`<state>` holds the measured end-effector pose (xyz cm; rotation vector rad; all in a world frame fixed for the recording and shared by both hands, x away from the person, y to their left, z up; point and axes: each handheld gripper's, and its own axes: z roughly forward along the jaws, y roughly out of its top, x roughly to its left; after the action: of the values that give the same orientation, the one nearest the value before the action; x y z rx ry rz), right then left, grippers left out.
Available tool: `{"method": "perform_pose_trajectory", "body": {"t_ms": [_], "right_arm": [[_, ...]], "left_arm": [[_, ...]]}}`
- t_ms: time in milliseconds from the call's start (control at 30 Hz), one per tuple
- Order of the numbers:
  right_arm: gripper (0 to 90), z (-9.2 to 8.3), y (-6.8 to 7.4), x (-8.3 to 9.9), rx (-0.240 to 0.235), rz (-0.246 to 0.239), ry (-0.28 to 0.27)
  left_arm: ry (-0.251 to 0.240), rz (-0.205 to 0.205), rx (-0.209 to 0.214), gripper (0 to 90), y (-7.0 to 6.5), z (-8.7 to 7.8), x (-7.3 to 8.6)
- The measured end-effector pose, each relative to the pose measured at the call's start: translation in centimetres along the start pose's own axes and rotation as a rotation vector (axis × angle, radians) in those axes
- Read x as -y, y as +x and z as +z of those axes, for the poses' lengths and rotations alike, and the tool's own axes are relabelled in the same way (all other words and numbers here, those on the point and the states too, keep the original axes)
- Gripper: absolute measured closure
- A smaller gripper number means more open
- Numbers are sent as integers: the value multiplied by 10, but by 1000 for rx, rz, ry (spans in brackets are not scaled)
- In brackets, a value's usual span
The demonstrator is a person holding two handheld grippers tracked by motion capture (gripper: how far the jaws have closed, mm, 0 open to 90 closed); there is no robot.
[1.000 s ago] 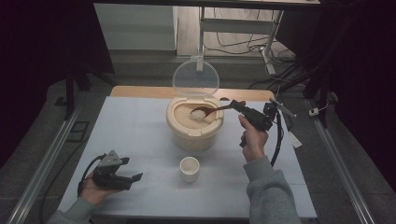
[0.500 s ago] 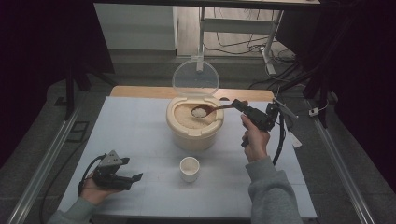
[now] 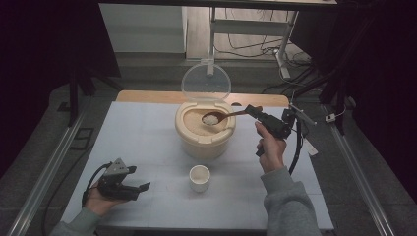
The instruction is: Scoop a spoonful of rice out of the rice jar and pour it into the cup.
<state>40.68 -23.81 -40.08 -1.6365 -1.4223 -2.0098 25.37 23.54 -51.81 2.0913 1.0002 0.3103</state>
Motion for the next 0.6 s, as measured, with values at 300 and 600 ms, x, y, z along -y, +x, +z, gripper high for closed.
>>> {"method": "perform_pose_trajectory", "body": {"t_ms": [300,600], "right_arm": [[827,-13,9,9,-36,-13,44],[827,-23,15,24,-57,-13,113]], "left_arm": [[1,3,0,166,-1,0,0],[-2,0,2,166,0,-1,0]]}}
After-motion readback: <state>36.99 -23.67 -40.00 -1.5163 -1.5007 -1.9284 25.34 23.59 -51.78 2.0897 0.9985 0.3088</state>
